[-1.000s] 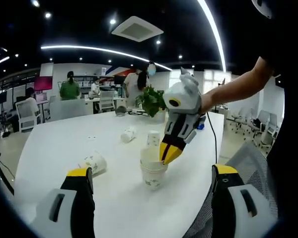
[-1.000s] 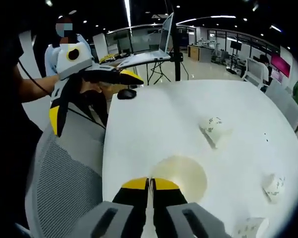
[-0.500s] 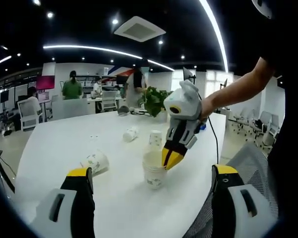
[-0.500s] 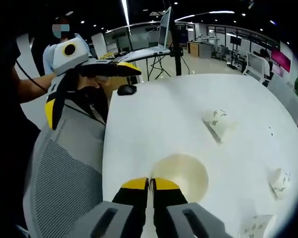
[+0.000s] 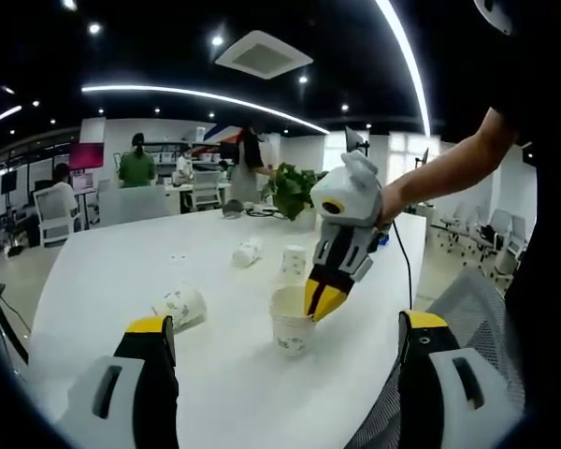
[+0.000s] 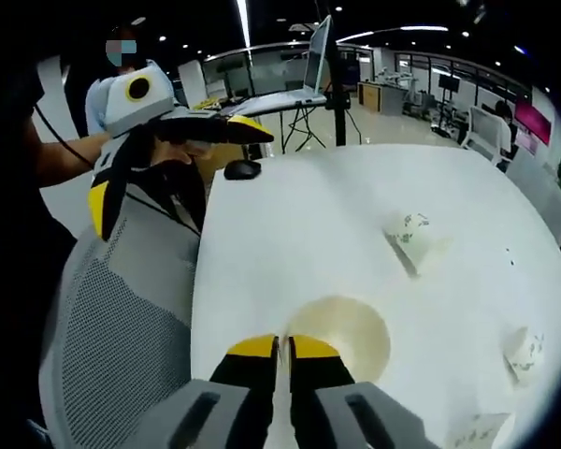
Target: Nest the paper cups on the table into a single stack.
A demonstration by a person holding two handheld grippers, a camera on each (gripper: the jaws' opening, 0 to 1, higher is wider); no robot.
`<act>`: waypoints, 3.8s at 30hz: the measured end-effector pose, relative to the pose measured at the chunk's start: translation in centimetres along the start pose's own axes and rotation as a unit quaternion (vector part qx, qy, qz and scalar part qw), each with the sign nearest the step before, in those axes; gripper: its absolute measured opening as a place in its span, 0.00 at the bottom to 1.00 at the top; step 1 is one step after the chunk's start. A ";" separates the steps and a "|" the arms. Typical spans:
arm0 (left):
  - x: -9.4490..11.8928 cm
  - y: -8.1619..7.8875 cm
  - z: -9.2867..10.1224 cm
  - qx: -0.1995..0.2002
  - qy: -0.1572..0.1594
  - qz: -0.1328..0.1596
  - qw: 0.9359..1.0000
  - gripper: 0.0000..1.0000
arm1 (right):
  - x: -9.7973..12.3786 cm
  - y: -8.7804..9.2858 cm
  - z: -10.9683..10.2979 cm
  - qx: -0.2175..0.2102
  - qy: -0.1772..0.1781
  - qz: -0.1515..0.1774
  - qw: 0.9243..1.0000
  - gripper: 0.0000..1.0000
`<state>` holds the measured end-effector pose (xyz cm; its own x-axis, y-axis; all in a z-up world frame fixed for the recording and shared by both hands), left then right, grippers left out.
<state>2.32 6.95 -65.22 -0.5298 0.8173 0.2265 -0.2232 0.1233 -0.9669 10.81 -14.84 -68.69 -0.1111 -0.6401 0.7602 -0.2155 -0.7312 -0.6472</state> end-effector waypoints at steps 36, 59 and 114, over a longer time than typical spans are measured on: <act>0.7 -0.8 -0.8 -0.014 -0.023 -0.012 1.000 0.99 | 2.6 -2.2 6.5 -0.026 0.088 0.084 0.992 0.21; 0.4 -0.6 -1.7 0.002 -0.035 -0.024 0.999 0.99 | -1.8 -2.2 11.3 -0.116 0.114 0.143 0.976 0.26; -1.1 0.0 -2.9 0.002 -0.025 -0.044 0.999 0.99 | -9.2 -3.1 14.7 -0.236 0.060 0.224 0.944 0.09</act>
<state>5.25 7.69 -65.80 -0.5476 0.7747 0.3162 -0.2736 0.1913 -0.9426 26.71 -10.15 -74.47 -0.3959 -0.8085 0.4354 -0.5253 -0.1896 -0.8295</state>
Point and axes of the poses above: the point that each gripper's makers call its tool centre point, and the gripper's own axes: x roughly backward along the fingers, z roughly to its right, y roughly out of its underside, the point moved 10 cm from there along x, roughly backward along the fingers, and after that the axes turned 6 degrees about y, right-handed, at the moved point
